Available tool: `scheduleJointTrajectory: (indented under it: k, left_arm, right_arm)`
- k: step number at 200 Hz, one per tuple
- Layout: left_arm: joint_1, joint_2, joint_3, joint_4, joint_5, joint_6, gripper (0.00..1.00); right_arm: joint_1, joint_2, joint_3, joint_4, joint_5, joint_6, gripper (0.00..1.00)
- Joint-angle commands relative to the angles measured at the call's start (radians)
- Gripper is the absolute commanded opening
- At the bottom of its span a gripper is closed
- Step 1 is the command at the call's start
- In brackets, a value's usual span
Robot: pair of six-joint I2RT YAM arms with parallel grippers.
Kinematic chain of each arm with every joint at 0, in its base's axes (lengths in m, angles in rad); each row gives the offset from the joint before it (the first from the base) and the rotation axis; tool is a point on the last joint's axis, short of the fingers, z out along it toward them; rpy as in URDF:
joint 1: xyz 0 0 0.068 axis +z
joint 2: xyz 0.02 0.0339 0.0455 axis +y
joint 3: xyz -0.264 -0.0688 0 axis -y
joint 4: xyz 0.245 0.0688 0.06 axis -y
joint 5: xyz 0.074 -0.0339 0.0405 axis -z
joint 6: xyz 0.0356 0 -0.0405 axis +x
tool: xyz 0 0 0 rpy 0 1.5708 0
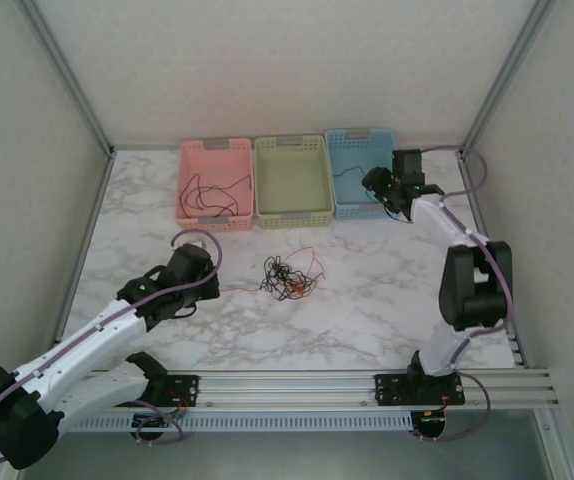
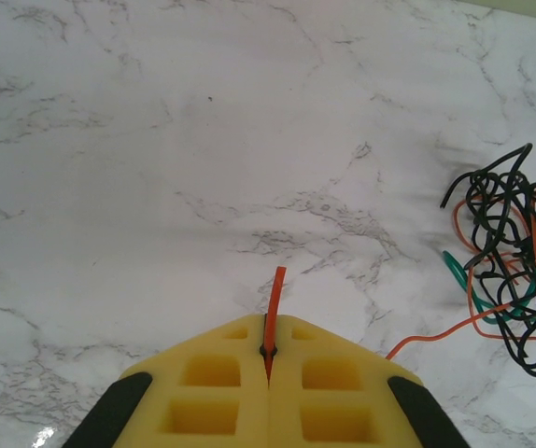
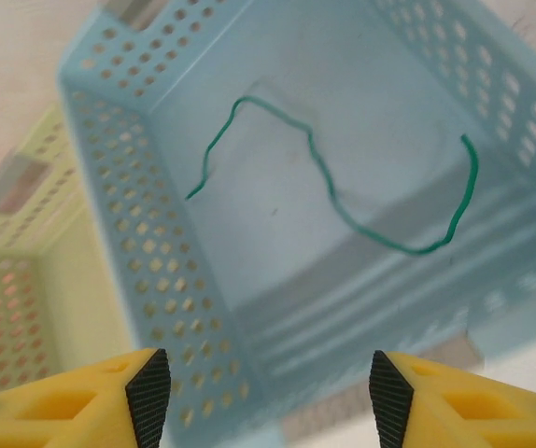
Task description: Untangle the cables
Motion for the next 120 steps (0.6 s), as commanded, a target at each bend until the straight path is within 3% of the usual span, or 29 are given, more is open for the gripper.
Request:
scheduleJointTrajectory:
  k: [1,19,33,68,91,120]
  left_arm:
    - [-0.011,-0.024,-0.029,0.018,0.009,-0.004,0.0]
    - [-0.011,-0.038,-0.057,0.046,0.028,-0.022,0.0]
    - [-0.011,-0.042,-0.073,0.061,0.032,-0.03,0.0]
    - [-0.011,-0.018,-0.082,0.071,0.023,-0.03,0.0]
    - [-0.011,-0.004,-0.074,0.077,0.033,-0.035,0.0]
    - [-0.011,0.0,-0.075,0.077,0.022,-0.038,0.0]
  right_arm:
    - [0.006,-0.129,-0.095,0.019,-0.177,0.003,0.6]
    - [0.021,-0.196,-0.166,-0.017,-0.358,0.008,0.57]
    - [0.071,-0.253,-0.236,-0.035,-0.404,-0.027,0.55]
    - [0.266,-0.332,-0.322,-0.158,-0.395,-0.195,0.53]
    - [0.366,-0.373,-0.307,-0.289,-0.347,-0.191,0.53]
    - [0.446,-0.404,-0.319,-0.292,-0.324,-0.214,0.52]
